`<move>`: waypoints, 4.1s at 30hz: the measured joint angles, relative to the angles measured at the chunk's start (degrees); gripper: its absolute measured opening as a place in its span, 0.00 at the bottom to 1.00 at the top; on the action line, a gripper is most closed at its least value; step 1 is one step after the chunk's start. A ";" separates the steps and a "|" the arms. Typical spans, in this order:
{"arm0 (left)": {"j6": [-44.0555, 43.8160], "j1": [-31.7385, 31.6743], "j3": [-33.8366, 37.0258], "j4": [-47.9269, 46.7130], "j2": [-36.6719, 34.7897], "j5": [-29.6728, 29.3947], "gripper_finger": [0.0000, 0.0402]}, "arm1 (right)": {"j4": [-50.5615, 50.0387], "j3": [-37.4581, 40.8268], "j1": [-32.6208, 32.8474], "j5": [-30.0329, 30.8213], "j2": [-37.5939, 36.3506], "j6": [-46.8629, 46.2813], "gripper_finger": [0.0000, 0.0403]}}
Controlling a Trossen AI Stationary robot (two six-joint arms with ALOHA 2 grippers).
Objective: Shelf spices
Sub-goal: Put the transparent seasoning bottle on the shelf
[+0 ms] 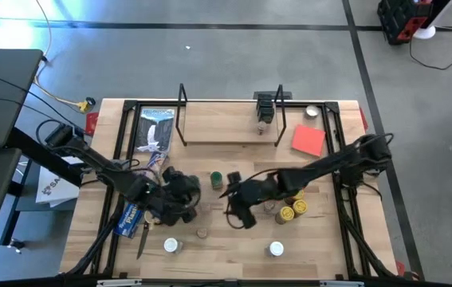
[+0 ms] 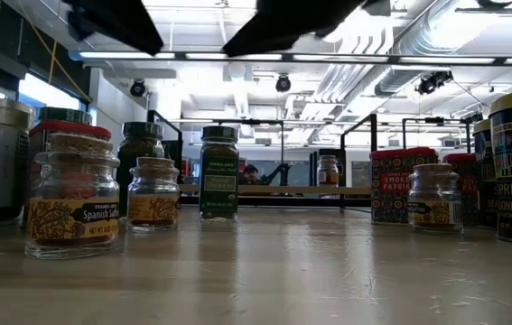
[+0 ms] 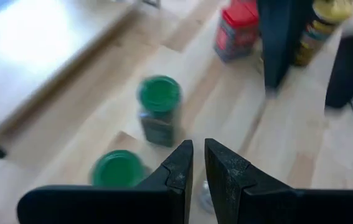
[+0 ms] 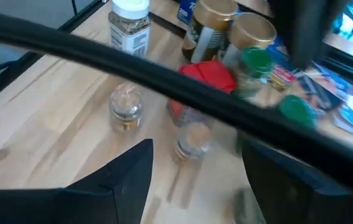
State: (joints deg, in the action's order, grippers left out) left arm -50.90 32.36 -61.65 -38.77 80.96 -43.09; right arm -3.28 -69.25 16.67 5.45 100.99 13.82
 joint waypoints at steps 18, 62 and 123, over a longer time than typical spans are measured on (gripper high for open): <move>-4.51 4.20 0.00 -2.46 -2.92 -12.80 0.09 | -5.95 -18.67 -4.32 -9.60 20.54 -2.74 0.60; -4.46 4.48 0.00 -1.78 -2.88 -12.55 0.09 | -15.74 -24.17 -5.27 -12.98 25.70 -0.02 0.54; -4.48 5.07 0.00 -1.28 -2.87 -13.20 0.09 | -18.08 0.51 -37.66 0.47 -1.69 4.26 0.40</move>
State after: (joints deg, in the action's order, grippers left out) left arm -55.39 37.43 -61.65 -40.05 78.09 -56.29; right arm -21.36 -68.75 -21.00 5.93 99.31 18.09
